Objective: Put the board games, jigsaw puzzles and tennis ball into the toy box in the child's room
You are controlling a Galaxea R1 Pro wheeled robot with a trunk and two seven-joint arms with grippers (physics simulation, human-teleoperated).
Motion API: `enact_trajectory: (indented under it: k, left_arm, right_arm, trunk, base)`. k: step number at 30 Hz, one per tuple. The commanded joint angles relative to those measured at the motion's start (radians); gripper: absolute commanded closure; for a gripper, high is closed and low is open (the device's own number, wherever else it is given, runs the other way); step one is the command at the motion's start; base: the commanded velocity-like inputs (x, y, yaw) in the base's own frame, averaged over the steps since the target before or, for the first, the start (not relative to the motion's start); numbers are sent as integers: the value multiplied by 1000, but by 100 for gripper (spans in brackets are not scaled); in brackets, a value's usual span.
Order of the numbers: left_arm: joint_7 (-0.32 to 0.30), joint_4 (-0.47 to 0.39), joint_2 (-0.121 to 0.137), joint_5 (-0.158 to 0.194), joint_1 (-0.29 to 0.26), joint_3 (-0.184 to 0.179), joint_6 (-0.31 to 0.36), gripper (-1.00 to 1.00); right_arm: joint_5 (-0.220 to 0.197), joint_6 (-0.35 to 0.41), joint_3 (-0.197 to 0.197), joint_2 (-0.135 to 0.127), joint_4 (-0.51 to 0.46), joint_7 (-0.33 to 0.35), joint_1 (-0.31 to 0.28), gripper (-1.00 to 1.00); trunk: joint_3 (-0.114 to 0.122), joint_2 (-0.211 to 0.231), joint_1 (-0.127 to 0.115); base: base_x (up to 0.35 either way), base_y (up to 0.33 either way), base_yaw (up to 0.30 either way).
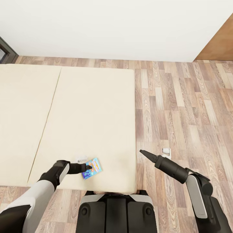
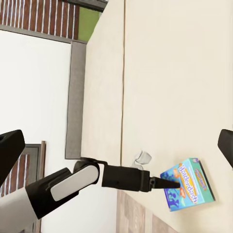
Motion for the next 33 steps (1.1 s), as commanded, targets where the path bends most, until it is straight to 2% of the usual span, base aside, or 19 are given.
enact_trajectory:
  k: [1,16,25,33]
  left_arm:
    - [-4,2,-1,-1,0,6,9,-100]
    - [-10,5,-2,4,0,5,5,-100]
    - [-12,2,-2,5,0,-2,-31,-100]
    - [-13,2,-2,5,0,-5,-38,-100]
  right_arm:
    - [-2,5,-2,-2,0,2,0,-100]
    - [-2,5,-3,-5,0,2,0,-100]
    - [-2,5,-3,-5,0,2,0,-100]
    - [-2,5,-3,-5,0,2,0,-100]
  trunk:
    - [-1,-1,1]
    - [-1,-1,1]
    - [-1,-1,1]
    - [-1,-1,1]
  base:
    - [0,0,0]
    - [0,0,0]
    - [0,0,0]
    - [0,-4,0]
